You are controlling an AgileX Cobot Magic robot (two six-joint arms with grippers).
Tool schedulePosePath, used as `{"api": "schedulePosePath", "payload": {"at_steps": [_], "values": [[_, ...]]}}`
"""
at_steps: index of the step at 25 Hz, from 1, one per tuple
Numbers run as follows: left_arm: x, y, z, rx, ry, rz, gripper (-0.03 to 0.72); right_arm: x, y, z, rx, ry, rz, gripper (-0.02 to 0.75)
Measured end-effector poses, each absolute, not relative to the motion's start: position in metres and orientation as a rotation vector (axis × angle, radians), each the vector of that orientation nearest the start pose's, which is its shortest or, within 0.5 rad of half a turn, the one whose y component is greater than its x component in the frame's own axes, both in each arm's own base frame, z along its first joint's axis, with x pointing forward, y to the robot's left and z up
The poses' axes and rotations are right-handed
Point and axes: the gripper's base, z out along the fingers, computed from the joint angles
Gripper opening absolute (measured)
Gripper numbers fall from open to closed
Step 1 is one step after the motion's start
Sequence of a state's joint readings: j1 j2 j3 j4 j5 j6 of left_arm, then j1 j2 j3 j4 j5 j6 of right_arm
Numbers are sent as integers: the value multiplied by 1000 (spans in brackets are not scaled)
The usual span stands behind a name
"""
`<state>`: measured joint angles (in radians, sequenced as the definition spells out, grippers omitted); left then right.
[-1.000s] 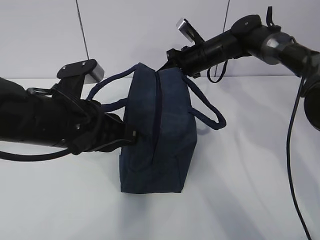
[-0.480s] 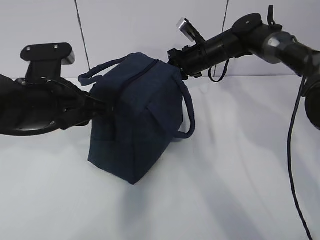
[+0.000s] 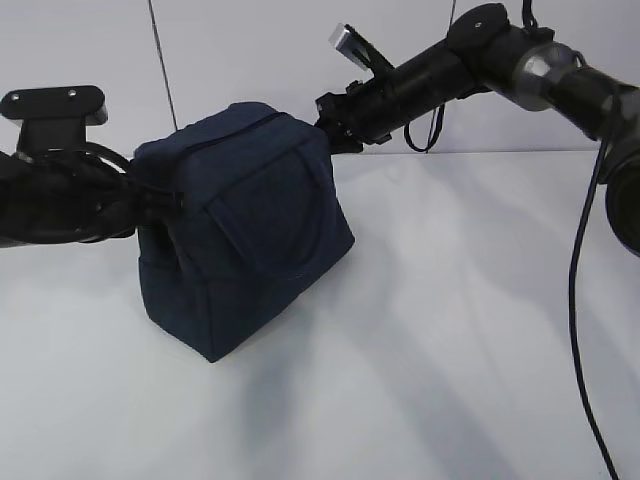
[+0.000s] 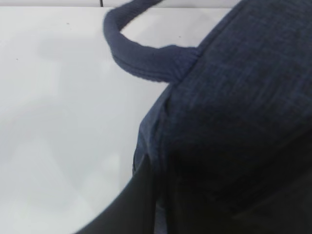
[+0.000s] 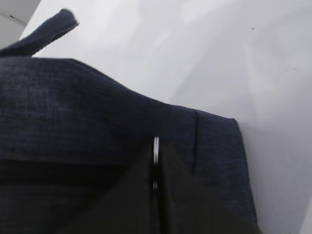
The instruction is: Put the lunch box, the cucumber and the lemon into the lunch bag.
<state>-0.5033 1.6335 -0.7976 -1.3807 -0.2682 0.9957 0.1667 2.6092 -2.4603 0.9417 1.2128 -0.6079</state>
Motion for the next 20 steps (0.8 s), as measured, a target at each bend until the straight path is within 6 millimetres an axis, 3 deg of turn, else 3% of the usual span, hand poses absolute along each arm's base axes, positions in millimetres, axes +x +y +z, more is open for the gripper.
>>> {"api": "schedulePosePath", "payload": {"at_steps": [13,20], "values": [[314,-124,196,42,2240,-208,3,503,175,230,-839,2358,923,-13],[313,-128,197,83,2257,-256,4,497,171,235,-839,2399,882,-13]]}}
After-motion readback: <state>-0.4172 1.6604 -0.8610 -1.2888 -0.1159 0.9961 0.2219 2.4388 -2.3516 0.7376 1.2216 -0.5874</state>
